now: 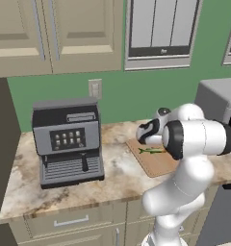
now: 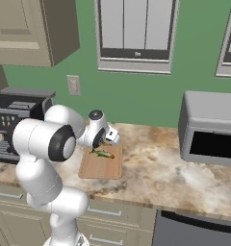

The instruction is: Retrieve a lemon from the fridge and place it on the cutting board with the fish.

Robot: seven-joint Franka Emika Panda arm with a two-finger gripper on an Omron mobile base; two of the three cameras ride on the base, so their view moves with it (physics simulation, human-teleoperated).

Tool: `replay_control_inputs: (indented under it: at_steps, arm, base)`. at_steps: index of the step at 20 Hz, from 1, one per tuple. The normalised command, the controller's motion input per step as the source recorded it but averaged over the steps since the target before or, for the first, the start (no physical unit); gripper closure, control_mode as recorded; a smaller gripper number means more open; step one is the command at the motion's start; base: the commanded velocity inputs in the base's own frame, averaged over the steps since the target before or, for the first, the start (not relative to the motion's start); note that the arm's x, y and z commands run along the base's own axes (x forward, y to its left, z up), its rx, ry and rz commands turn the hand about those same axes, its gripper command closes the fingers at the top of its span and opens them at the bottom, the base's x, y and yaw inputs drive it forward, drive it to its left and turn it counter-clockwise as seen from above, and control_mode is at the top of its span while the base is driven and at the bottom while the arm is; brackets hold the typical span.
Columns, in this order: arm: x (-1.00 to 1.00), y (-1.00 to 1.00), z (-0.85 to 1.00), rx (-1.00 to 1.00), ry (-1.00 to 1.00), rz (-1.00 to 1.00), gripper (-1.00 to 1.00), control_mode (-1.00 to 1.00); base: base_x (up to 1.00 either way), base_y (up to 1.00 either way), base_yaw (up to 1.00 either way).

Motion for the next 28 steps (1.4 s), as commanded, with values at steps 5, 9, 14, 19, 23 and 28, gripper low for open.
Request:
replay_control_inputs:
  at_steps: [5, 9, 14, 19, 23, 28]
  arm:
    - [0.11, -0.03, -0.17, 0.00, 0.08, 0.00, 1.00, -1.00]
    - [0.00, 0.00, -0.22, 0.00, 0.14, 0.00, 1.00, -1.00]
    - [0.00, 0.00, -0.03, 0.00, 0.05, 0.00, 1.00, -1.00]
    - [0.00, 0.00, 0.00, 0.00, 0.00, 0.00, -1.00, -1.00]
    - [0.00, 0.00, 0.00, 0.00, 0.00, 0.00, -1.00, -1.00]
    - [-0.04, 0.00, 0.00, 0.00, 0.01, 0.00, -1.00, -1.00]
  base:
    - [0.00, 0.00, 0.00]
    - [0.00, 0.00, 0.00]
    - [0.00, 0.00, 0.00]
    - [0.00, 0.00, 0.00]
    - [0.00, 0.00, 0.00]
    - [0.00, 0.00, 0.00]
